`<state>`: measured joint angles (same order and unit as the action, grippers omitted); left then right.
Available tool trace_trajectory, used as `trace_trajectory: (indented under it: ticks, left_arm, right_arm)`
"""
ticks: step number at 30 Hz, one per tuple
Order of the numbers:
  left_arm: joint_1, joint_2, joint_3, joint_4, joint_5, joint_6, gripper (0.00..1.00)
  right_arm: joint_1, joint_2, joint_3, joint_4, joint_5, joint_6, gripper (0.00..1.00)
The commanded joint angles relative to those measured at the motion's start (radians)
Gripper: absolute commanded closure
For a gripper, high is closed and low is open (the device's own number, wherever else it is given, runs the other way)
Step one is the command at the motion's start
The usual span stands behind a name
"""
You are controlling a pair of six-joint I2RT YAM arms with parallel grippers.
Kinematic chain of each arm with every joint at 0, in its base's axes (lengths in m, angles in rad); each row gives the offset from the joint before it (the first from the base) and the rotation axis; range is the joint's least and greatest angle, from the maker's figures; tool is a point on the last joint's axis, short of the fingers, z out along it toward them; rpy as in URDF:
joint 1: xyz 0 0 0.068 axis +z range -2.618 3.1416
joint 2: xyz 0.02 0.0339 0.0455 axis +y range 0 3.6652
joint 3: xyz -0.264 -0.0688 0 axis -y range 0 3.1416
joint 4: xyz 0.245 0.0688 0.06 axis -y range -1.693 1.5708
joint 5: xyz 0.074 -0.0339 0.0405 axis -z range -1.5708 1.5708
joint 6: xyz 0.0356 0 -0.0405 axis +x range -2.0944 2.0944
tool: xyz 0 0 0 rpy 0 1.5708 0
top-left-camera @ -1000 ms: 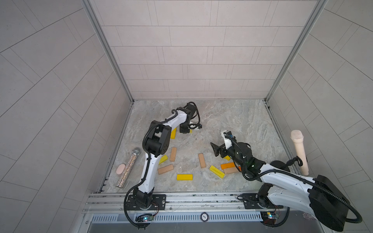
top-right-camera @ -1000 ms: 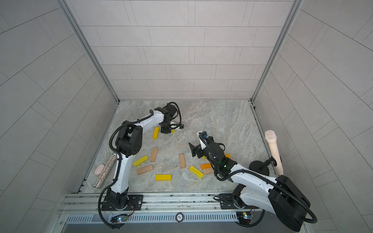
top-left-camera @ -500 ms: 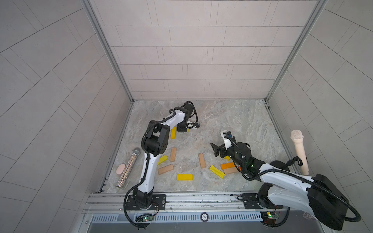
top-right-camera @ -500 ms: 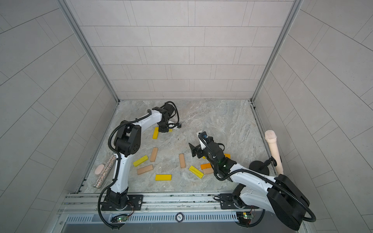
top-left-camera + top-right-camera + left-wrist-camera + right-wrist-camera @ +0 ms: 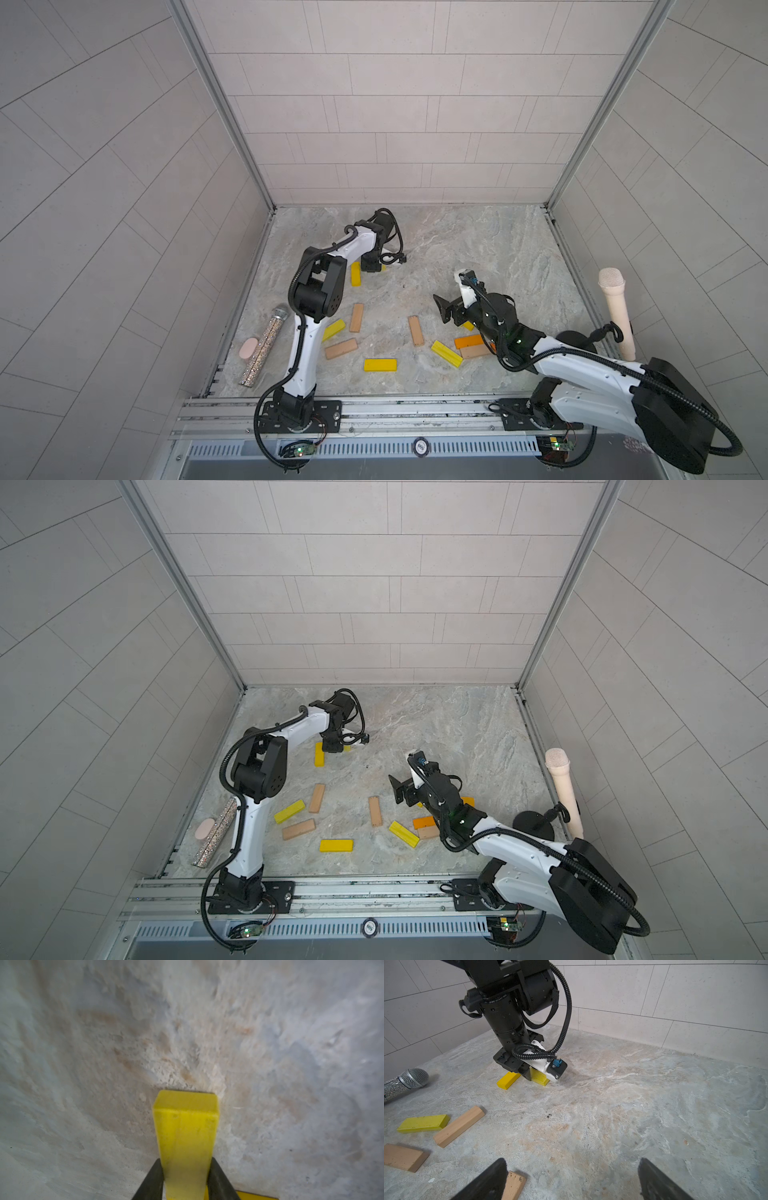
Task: Assemble the number 8 with building blocks
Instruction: Assemble the building block at the center of the board.
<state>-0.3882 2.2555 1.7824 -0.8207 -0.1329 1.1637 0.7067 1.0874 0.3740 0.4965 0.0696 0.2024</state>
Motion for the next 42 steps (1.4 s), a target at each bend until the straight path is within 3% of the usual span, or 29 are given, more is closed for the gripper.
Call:
trace_trajectory:
  ticks: [1,12,20,23,26,31,37,42]
  left_arm:
    - [0.005,0.000,-0.023,-0.033,0.007,0.024,0.60]
    - [0.003,-0.022,-0.009,-0.019,0.031,-0.037,0.41]
    - [-0.025,-0.165,-0.063,0.039,0.001,-0.266,0.19]
    - [-0.043,-0.263,-0.138,0.057,-0.009,-0.371,0.10]
    - [-0.070,-0.368,-0.239,0.102,-0.061,-0.495,0.08]
    - [-0.099,-0.546,-0.395,0.146,-0.151,-0.763,0.00]
    - [-0.100,-0.728,-0.576,0.237,-0.173,-1.142,0.00]
    - [-0.091,-0.770,-0.674,0.295,-0.196,-1.301,0.00]
  right_arm:
    - [0.002,0.003,0.025,-0.006,0.012,-0.004,0.00]
    - [0.002,0.008,0.026,-0.007,0.009,-0.005,0.00]
    - [0.002,0.000,0.026,-0.008,0.008,0.001,0.00]
    - [0.002,0.000,0.025,-0.007,0.009,0.002,0.00]
    - [0.002,0.003,0.026,-0.006,0.009,0.006,0.01]
    - [0.002,0.020,0.039,-0.022,0.018,0.020,0.01]
    - [0.002,0.034,0.044,-0.024,0.015,0.025,0.01]
    - [0.002,0.041,0.047,-0.027,0.014,0.026,0.01]
